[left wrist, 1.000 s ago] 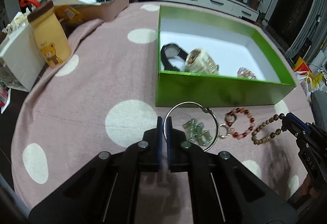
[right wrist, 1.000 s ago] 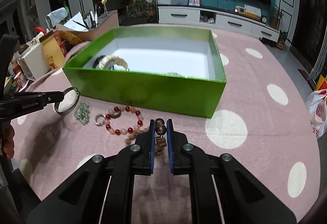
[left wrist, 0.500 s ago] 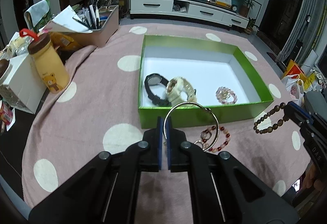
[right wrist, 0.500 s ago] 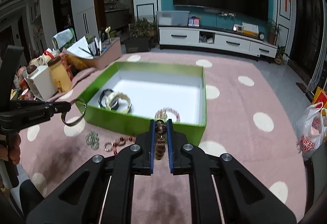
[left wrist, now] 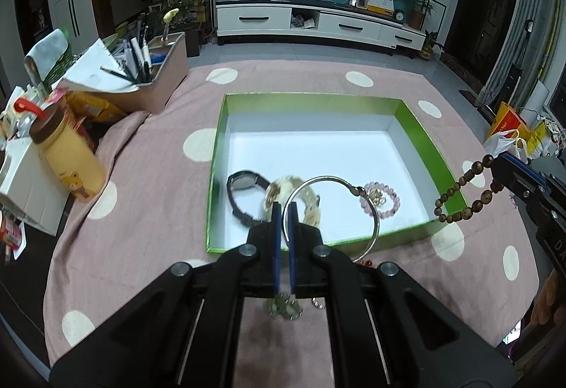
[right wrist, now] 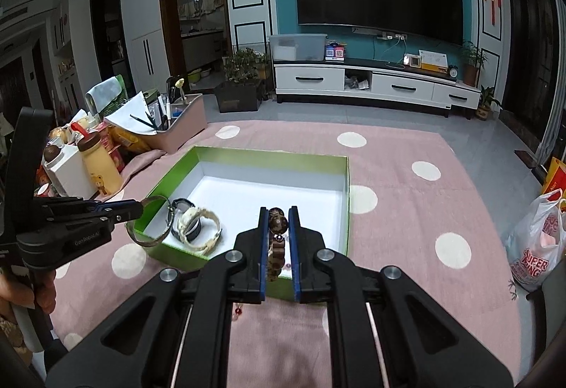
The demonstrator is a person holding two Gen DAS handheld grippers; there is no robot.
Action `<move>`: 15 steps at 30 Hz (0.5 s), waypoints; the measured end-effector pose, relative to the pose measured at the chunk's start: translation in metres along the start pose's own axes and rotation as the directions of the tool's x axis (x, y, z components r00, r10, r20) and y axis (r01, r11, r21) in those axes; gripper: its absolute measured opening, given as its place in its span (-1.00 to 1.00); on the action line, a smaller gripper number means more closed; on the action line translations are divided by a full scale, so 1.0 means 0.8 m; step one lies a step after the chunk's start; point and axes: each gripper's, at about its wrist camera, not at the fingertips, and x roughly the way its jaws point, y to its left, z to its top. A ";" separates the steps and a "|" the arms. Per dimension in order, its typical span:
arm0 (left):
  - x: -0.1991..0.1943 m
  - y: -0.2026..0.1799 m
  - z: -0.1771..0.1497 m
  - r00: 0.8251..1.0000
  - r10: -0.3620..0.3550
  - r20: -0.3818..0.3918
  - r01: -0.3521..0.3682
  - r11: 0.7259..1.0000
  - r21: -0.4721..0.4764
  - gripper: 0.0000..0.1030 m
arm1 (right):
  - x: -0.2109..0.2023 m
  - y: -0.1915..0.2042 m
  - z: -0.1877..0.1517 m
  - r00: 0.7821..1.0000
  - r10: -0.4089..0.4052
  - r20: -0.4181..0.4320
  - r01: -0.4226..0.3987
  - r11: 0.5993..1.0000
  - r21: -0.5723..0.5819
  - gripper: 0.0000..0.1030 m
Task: Organize jewelry
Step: 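Carry the bangle and brown bead bracelet over the green box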
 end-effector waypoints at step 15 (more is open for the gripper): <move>0.070 -0.027 0.045 0.999 0.015 -0.032 -0.014 0.999 0.040 -0.94 | 0.075 -0.024 0.024 0.997 0.006 -0.072 -0.002 0.999 0.053 -0.80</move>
